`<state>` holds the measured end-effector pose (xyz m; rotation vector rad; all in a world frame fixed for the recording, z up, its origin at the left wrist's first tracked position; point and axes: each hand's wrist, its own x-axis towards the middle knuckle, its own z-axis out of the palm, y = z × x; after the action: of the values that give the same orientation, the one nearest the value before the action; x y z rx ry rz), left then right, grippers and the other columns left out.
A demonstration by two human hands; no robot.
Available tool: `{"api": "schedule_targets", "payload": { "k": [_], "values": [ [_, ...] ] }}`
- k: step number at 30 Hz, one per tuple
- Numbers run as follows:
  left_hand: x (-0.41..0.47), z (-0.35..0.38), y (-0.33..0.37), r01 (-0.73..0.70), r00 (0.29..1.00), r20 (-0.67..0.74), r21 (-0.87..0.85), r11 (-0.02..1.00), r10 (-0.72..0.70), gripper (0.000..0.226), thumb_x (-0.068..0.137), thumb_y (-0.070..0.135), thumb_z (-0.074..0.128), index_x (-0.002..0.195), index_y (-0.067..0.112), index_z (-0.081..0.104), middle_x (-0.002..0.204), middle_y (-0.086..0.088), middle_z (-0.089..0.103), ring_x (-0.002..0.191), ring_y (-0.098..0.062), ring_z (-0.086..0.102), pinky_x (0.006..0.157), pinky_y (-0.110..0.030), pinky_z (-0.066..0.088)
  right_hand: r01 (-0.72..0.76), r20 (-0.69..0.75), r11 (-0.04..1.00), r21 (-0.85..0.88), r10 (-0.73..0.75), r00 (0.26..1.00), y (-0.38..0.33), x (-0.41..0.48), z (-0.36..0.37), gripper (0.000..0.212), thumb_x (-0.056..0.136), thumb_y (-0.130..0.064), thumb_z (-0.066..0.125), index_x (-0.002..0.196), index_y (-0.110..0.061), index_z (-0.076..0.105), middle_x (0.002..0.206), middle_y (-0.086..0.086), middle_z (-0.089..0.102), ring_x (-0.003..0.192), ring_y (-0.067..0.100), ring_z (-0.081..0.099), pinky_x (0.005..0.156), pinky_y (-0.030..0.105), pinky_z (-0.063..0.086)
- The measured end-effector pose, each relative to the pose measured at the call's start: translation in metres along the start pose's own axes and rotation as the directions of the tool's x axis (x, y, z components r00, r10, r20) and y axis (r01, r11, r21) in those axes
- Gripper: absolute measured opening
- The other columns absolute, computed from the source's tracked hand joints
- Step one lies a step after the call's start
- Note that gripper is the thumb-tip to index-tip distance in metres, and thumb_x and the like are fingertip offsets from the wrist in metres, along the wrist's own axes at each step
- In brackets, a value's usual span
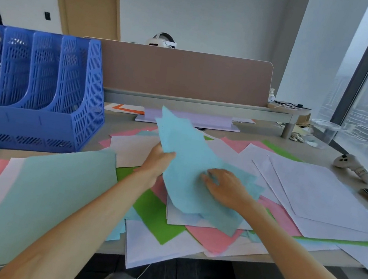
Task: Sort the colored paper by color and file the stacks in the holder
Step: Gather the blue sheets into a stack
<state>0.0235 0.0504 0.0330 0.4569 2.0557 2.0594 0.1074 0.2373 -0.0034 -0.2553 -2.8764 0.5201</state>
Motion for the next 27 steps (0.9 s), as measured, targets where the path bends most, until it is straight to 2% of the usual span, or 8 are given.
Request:
{"api": "schedule_targets", "payload": {
  "k": [4,7,9,11,14,18,23,27],
  "values": [
    [0.0,-0.02,0.042,-0.138,0.99,0.012,-0.015,0.99,0.138,0.027,0.097,0.009,0.05,0.119,0.019,0.06,0.114,0.006,0.067,0.098,-0.012,0.066,0.082,-0.029,0.054,-0.115,-0.179,0.927,0.356,0.189,0.966,0.003,0.018,-0.029,0.065,0.09,-0.054,0.055,0.142,-0.016,0.043,0.143,0.009,0.047,0.133,0.025,0.042,0.107,0.035,0.033],
    [0.004,-0.032,0.065,-0.173,0.985,-0.018,-0.068,0.983,0.172,0.025,0.097,0.012,0.053,0.119,0.021,0.059,0.112,0.008,0.068,0.098,-0.011,0.067,0.082,-0.03,0.055,-0.144,-0.088,0.735,0.663,0.268,0.959,-0.002,0.029,-0.053,0.075,0.081,-0.065,0.06,0.14,-0.022,0.044,0.131,-0.005,0.053,0.12,0.018,0.052,0.098,0.034,0.043],
    [0.008,-0.036,0.069,-0.177,0.983,-0.064,-0.046,0.983,0.174,0.025,0.095,0.012,0.055,0.119,0.021,0.059,0.111,0.008,0.068,0.097,-0.011,0.066,0.079,-0.029,0.054,-0.104,-0.041,0.622,0.776,0.214,0.976,-0.007,0.031,-0.062,0.063,0.078,-0.06,0.068,0.127,-0.023,0.056,0.122,-0.008,0.063,0.106,0.012,0.063,0.084,0.028,0.052],
    [0.01,-0.038,0.063,-0.157,0.982,-0.106,-0.019,0.987,0.154,0.026,0.093,0.012,0.059,0.119,0.018,0.06,0.11,0.004,0.068,0.094,-0.012,0.066,0.07,-0.026,0.053,-0.043,-0.056,0.572,0.819,0.154,0.987,-0.012,0.03,-0.067,0.038,0.08,-0.044,0.075,0.109,-0.021,0.066,0.106,-0.004,0.072,0.088,0.011,0.07,0.068,0.021,0.055],
    [0.009,-0.043,0.046,-0.136,0.978,-0.168,-0.045,0.99,0.127,0.035,0.088,0.011,0.065,0.122,0.013,0.059,0.113,-0.001,0.069,0.097,-0.018,0.067,0.071,-0.029,0.055,-0.009,-0.083,0.568,0.823,0.135,0.987,-0.011,0.031,-0.066,0.023,0.078,-0.03,0.078,0.095,-0.015,0.072,0.093,0.001,0.076,0.083,0.017,0.073,0.073,0.03,0.059],
    [-0.001,-0.043,0.062,-0.304,0.937,-0.185,-0.011,0.953,0.297,0.027,0.09,0.012,0.064,0.116,0.016,0.062,0.105,0.009,0.069,0.096,-0.012,0.067,0.079,-0.026,0.055,0.086,-0.17,0.512,0.855,0.118,0.978,-0.012,0.029,-0.069,0.025,0.077,-0.015,0.079,0.099,-0.01,0.071,0.097,0.002,0.076,0.084,0.019,0.072,0.076,0.033,0.059],
    [-0.011,-0.038,0.121,-0.572,0.812,-0.117,0.041,0.819,0.573,0.023,0.09,0.015,0.066,0.112,0.02,0.062,0.106,0.009,0.069,0.098,-0.005,0.066,0.084,-0.021,0.053,0.292,-0.372,0.436,0.851,0.109,0.922,-0.028,0.025,-0.094,0.03,0.077,-0.004,0.077,0.103,-0.016,0.067,0.094,-0.008,0.075,0.083,0.011,0.071,0.071,0.026,0.057],
    [-0.003,-0.038,0.133,-0.554,0.825,-0.04,0.141,0.82,0.564,0.037,0.083,0.032,0.071,0.118,0.025,0.061,0.109,0.011,0.07,0.098,-0.005,0.066,0.083,-0.024,0.051,0.334,-0.408,0.435,0.836,0.085,0.909,-0.029,0.018,-0.094,0.045,0.077,0.002,0.075,0.118,-0.01,0.059,0.107,-0.007,0.071,0.09,0.005,0.069,0.072,0.018,0.054]
  ]
}}
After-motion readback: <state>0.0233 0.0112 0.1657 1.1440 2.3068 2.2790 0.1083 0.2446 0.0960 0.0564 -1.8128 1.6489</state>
